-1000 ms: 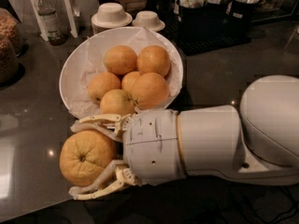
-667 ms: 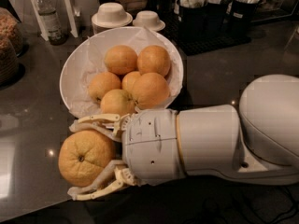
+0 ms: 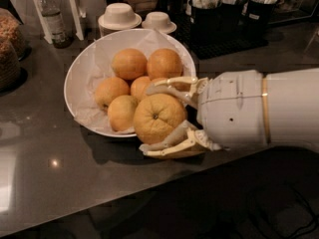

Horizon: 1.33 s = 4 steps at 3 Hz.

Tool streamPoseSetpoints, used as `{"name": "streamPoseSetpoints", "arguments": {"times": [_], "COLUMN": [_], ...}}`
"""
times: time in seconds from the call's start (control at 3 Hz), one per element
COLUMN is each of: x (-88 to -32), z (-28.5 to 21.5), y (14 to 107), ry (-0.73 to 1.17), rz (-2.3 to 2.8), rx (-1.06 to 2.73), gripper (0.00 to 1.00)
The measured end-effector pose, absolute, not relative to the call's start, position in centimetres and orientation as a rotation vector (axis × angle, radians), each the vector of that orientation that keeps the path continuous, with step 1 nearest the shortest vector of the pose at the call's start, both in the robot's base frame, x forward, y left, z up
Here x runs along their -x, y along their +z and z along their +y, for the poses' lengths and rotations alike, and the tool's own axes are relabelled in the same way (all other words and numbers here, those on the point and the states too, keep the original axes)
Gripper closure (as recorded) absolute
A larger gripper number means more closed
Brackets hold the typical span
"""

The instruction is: Pick orange from white bowl

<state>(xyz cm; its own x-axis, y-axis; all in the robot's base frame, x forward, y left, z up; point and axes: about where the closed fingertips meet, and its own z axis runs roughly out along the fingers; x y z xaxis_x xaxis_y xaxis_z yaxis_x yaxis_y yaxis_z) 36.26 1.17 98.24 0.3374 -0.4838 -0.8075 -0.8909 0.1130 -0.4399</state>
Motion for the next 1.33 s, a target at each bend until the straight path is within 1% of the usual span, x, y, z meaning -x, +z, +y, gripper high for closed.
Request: {"name": "streamPoseSetpoints", "arguments": {"times": [0.33, 0.67, 1.0, 1.33], "x": [-39.8, -41.0, -41.0, -40.5], "z": [-7.1, -12.3, -12.3, -10.2], "y": [101.8, 106.4, 106.4, 107.1], "ry": [0.258, 0.086, 0.087, 0.109], "rz": [1.448, 1.483, 1.482, 1.429], "rx": [1.420, 1.348, 1.349, 1.400], "gripper": [1.00, 1.00, 1.00, 1.00]}}
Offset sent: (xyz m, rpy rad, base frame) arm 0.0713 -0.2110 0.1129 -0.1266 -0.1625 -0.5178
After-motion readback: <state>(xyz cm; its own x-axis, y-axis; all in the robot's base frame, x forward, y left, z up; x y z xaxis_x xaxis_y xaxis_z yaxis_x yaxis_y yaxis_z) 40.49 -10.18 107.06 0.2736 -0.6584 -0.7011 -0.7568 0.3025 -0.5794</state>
